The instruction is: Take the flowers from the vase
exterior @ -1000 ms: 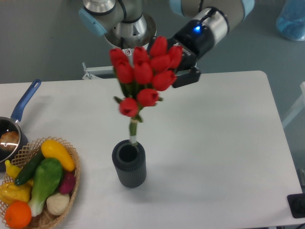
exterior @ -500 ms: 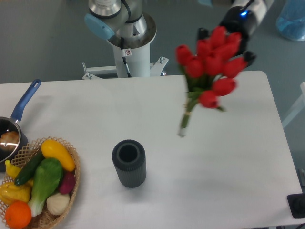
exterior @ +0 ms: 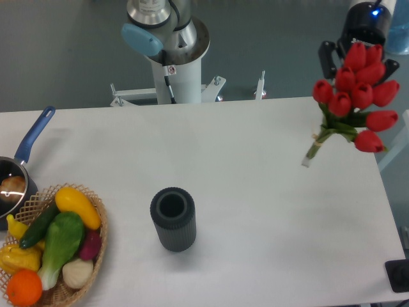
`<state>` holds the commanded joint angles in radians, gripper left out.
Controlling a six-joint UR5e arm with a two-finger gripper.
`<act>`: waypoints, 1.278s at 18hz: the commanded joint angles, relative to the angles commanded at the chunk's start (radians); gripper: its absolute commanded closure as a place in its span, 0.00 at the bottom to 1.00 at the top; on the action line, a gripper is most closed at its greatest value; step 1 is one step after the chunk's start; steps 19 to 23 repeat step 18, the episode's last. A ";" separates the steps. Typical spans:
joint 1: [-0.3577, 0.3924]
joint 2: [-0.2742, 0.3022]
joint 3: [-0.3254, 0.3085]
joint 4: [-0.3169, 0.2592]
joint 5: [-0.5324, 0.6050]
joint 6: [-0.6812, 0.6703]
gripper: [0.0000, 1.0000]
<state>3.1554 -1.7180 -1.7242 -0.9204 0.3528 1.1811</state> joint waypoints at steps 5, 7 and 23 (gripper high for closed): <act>-0.002 -0.011 0.005 0.002 0.005 -0.005 0.66; -0.002 -0.018 0.005 0.002 0.005 -0.005 0.66; 0.005 -0.020 0.014 0.000 0.000 -0.002 0.65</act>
